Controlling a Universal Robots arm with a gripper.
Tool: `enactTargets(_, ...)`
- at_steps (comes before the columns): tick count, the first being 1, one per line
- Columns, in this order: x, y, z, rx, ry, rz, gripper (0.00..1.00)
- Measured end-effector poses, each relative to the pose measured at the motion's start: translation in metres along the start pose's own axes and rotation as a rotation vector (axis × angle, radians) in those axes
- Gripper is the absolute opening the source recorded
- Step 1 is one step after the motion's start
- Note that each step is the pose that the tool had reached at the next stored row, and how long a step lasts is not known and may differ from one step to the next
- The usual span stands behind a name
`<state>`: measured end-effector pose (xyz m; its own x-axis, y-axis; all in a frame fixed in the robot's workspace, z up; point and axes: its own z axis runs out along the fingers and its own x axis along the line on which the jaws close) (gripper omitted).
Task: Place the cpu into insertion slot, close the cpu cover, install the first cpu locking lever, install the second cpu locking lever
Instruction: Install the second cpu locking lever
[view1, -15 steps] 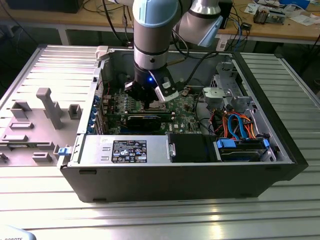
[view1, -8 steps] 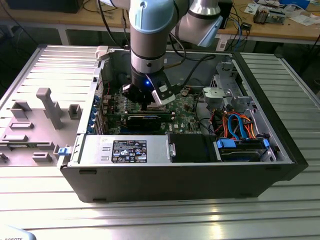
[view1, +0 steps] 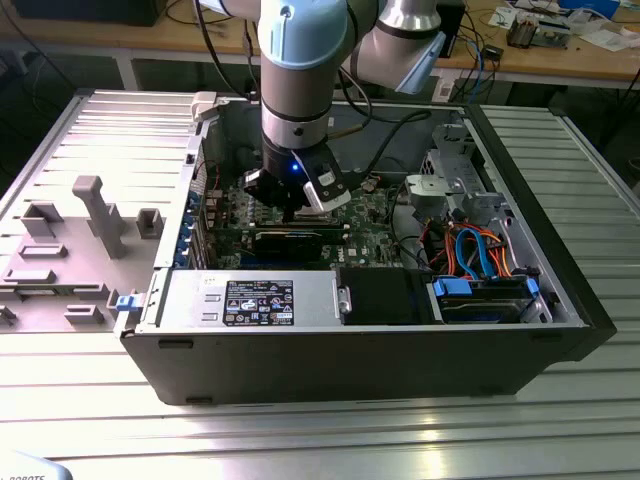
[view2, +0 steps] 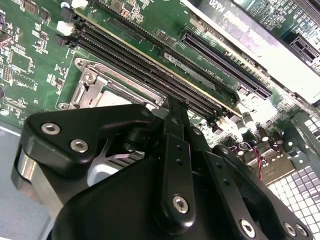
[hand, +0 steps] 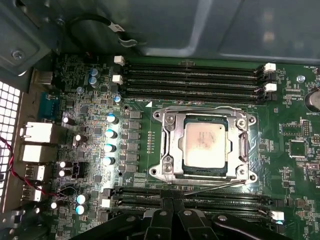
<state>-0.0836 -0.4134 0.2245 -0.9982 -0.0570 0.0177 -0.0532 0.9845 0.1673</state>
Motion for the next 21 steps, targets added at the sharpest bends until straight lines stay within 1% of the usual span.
enactTargets(1,0.0000,-0.0002,0.0001,-0.0045,-0.0003,0.000,0.11)
enactTargets(4,0.0018,-0.0003,0.0011,-0.0278,-0.0017,-0.001,0.11)
enactTargets(6,0.0027,-0.0015,0.0023,-0.0395,-0.0023,-0.001,0.11)
enactTargets(8,0.0029,-0.0032,0.0042,-0.0486,-0.0027,-0.001,0.11)
enactTargets(10,0.0030,-0.0050,0.0056,-0.0548,-0.0030,-0.001,0.11)
enactTargets(11,0.0035,-0.0055,0.0073,-0.0570,-0.0035,0.000,0.11)
enactTargets(13,0.0036,-0.0067,0.0103,-0.0572,-0.0057,0.011,0.11)
enactTargets(14,0.0040,-0.0070,0.0109,-0.0588,-0.0063,0.016,0.11)
enactTargets(16,0.0065,-0.0069,0.0113,-0.0694,-0.0074,0.022,0.11)
enactTargets(18,0.0072,-0.0070,0.0124,-0.0726,-0.0086,0.028,0.11)
enactTargets(21,0.0077,-0.0075,0.0144,-0.0748,-0.0111,0.042,0.11)
